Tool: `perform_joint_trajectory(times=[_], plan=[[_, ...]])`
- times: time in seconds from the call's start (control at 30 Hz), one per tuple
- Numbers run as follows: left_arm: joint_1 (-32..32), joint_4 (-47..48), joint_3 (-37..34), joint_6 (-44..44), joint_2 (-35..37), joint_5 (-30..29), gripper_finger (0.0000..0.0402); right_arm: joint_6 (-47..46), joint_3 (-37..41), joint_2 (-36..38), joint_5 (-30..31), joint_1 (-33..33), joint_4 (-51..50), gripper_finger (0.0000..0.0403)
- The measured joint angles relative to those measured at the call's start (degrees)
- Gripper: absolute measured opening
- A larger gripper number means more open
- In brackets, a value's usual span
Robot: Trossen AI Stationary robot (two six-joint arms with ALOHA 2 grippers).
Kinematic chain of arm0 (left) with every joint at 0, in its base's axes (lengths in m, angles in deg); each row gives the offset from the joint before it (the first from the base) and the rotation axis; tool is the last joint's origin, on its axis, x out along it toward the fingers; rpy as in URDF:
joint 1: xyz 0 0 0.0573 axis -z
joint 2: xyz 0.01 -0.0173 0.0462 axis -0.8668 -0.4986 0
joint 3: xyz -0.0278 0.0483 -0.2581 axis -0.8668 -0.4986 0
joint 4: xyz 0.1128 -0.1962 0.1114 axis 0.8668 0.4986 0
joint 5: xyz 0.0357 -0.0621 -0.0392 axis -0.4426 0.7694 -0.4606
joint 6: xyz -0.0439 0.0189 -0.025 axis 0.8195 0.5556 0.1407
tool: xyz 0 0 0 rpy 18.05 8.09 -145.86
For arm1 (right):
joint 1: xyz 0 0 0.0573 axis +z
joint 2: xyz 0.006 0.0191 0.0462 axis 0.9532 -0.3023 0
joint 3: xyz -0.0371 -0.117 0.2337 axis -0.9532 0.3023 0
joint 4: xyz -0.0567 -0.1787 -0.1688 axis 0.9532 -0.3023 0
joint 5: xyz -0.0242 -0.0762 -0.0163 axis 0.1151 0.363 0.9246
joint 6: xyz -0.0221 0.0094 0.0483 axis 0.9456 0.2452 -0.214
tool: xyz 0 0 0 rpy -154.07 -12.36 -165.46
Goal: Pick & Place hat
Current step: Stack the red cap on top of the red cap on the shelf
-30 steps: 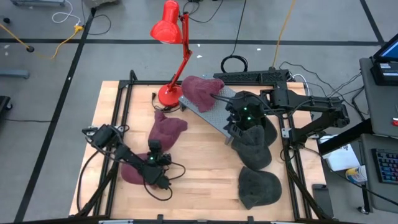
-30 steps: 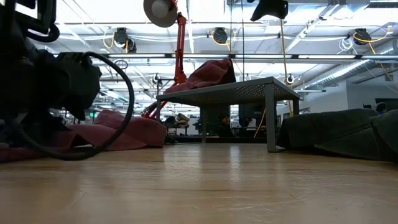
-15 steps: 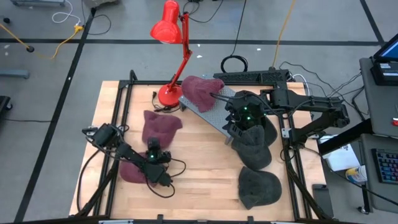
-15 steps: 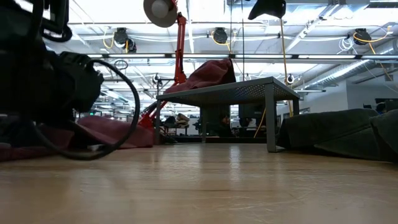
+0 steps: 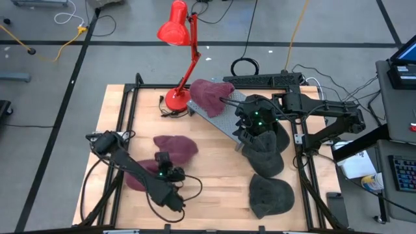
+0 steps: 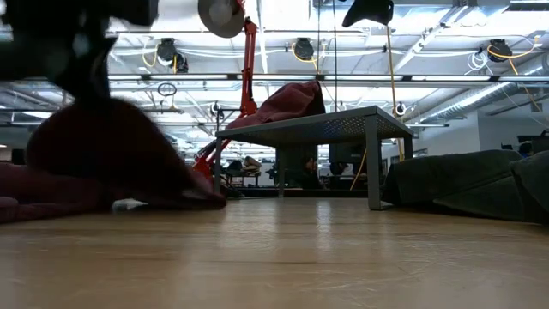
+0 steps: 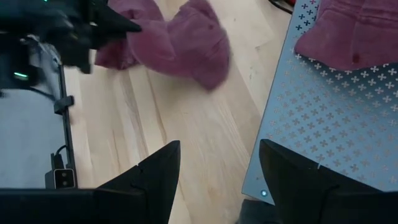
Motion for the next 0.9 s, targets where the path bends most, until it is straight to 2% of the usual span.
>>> perform_joint_trajectory(times=[0.2,0.43,0.67,0.9], plan=[[-0.38,-0.09,4.28,9.91,6.90,0.40,0.0009,1.09,0.00,0.00,-0.37,0.02,-0.99,0.0212],[0.73,-1.47,4.65,20.41,18.23,-1.49,0.0009,1.14,0.00,0.00,-1.65,0.02,-1.74,0.0212],[3.38,-5.24,4.66,27.46,27.12,-9.85,0.0009,-0.38,0.00,0.00,-1.52,0.02,-1.67,0.0212],[6.59,-10.39,4.66,26.09,32.11,-20.10,0.0009,-0.63,0.00,0.00,-1.45,0.02,-1.05,0.0212]])
